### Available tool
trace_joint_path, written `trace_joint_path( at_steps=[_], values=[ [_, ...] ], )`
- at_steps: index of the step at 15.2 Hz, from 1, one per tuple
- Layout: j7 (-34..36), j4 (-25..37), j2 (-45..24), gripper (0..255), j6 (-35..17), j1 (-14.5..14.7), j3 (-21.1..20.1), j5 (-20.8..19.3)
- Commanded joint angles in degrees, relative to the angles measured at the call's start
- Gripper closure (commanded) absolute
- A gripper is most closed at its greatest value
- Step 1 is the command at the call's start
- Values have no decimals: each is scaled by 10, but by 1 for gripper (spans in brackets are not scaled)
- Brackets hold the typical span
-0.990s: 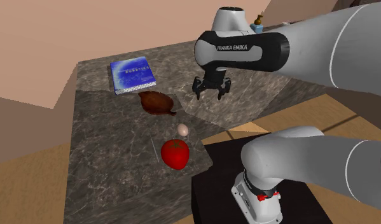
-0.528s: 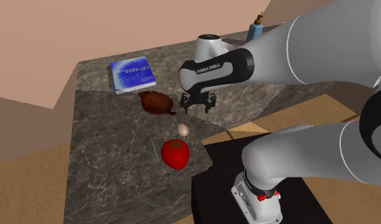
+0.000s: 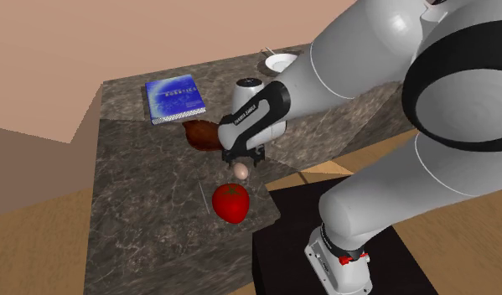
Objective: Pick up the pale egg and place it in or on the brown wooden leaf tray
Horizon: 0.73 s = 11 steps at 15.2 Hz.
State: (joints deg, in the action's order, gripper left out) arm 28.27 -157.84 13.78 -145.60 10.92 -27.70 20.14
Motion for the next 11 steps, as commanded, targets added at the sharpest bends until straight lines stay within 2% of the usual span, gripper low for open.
trace_joint_path(
  at_steps=[1,7,11],
  values=[
    [9,0,-19,0,-19,1,-8,-2],
    [27,-5,-88,0,-93,-8,-21,-27],
    [27,-5,-88,0,-93,-8,-21,-27]
  ],
)
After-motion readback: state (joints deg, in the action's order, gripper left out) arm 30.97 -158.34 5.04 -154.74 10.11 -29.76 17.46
